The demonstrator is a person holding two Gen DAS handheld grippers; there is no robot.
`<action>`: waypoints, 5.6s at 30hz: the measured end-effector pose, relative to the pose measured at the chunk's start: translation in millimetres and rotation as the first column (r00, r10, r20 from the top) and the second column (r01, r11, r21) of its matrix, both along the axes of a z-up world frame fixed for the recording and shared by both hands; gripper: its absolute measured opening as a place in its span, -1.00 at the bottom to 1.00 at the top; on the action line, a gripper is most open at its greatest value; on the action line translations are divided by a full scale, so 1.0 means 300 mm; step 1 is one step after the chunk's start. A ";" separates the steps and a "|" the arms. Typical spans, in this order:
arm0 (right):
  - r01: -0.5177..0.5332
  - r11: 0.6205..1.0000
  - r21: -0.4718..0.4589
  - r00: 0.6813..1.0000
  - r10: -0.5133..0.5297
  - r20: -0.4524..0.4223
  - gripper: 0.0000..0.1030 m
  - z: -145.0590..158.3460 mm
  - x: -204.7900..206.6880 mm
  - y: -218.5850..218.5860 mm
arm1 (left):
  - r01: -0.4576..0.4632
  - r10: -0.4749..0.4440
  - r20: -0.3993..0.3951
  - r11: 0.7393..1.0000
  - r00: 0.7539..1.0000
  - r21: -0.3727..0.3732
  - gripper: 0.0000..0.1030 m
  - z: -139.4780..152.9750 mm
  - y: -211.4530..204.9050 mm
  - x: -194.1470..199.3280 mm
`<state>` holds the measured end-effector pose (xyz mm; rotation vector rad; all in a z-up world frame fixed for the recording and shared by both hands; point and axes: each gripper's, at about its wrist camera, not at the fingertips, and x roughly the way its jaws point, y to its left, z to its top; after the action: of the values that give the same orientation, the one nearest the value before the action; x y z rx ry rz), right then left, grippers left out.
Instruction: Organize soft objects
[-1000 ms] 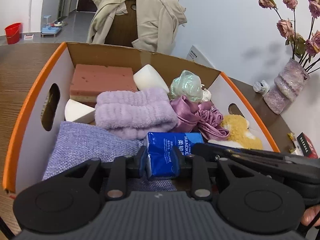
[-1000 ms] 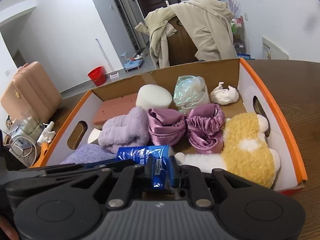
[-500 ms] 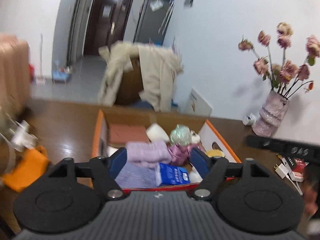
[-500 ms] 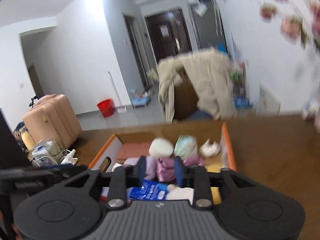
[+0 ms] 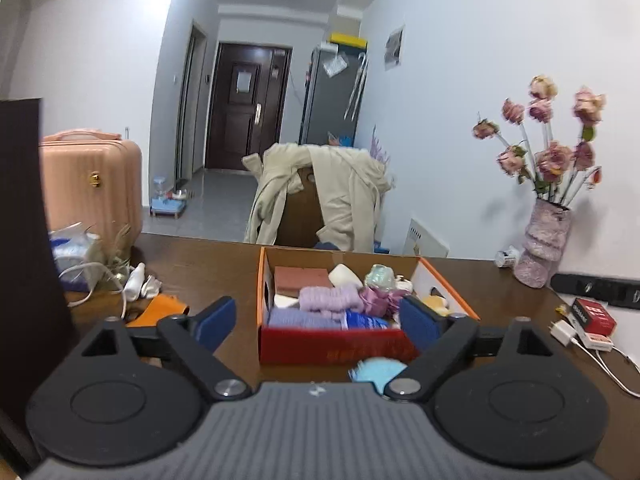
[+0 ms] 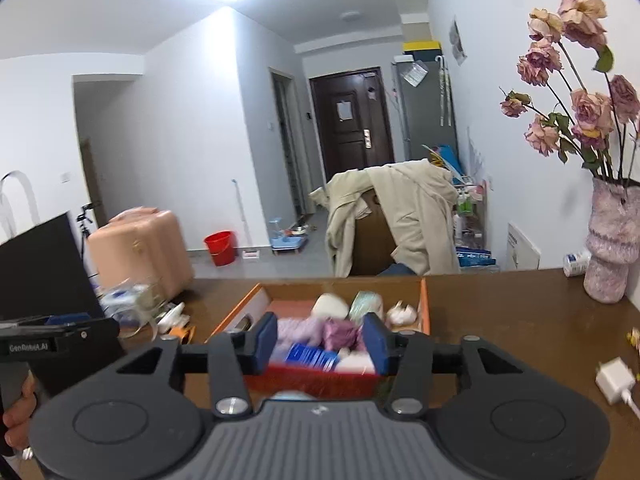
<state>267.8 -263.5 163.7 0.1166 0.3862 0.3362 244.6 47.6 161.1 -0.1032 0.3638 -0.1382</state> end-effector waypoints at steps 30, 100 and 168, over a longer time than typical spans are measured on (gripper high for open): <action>-0.004 0.999 0.033 0.992 0.008 -0.123 0.42 -0.448 -0.367 0.076 | 0.025 -0.034 -0.137 0.998 0.990 -0.063 1.00 -0.398 -0.054 -0.303; -0.097 0.968 0.232 0.991 0.115 -0.067 -0.42 -0.359 -0.283 0.044 | 0.223 -0.291 -0.138 0.902 0.947 -0.370 -0.41 -0.321 -0.198 -0.208; 0.101 0.985 -0.138 0.995 -0.103 -0.006 0.06 0.008 0.298 -0.017 | -0.001 0.010 -0.077 0.994 0.997 0.112 -0.03 -0.012 -0.019 0.346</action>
<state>357.3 -268.5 166.1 0.0039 0.4135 0.2073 348.5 42.1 157.3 0.0012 0.4480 -0.1086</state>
